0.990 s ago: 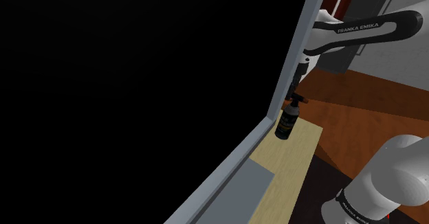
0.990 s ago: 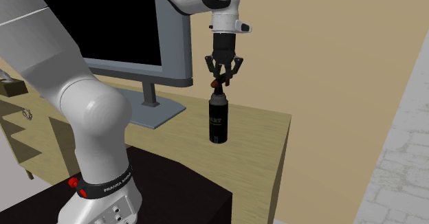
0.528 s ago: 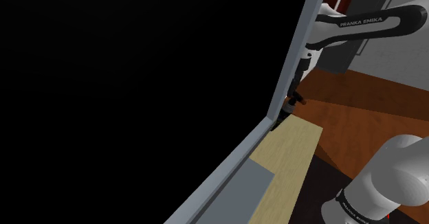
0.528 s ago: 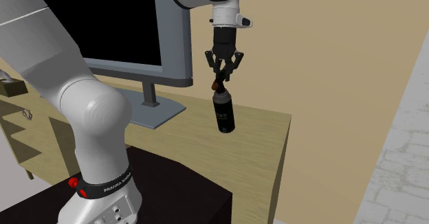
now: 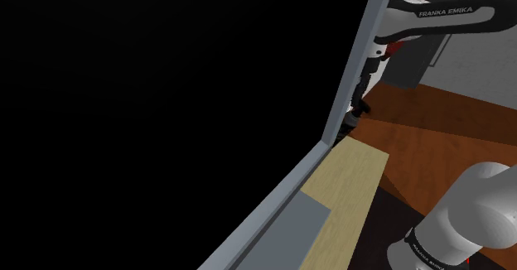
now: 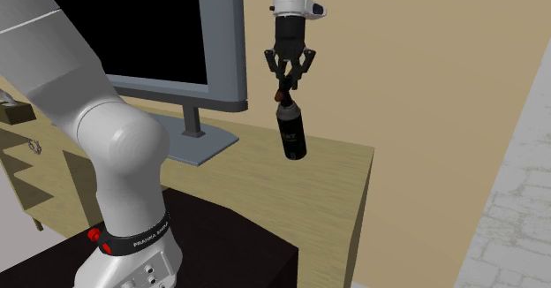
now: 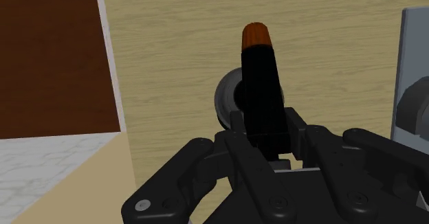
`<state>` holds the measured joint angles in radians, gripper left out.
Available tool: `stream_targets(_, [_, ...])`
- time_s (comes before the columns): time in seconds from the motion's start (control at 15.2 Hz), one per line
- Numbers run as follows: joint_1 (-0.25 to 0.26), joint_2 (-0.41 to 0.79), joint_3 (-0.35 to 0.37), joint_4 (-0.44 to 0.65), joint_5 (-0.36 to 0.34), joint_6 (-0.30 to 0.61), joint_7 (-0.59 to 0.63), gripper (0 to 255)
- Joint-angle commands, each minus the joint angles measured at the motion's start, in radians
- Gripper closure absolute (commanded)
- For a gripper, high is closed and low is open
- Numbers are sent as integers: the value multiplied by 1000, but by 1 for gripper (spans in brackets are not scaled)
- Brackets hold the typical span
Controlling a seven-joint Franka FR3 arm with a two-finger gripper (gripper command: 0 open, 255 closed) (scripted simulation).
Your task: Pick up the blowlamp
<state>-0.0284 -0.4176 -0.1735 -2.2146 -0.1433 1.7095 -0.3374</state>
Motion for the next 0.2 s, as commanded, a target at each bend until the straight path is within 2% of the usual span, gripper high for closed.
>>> stream_targets(0.0, [10, -5, 2, 34, 33, -29, -1, 255])
stream_targets(0.13, [15, -5, -2, 36, 31, -31, 0, 255])
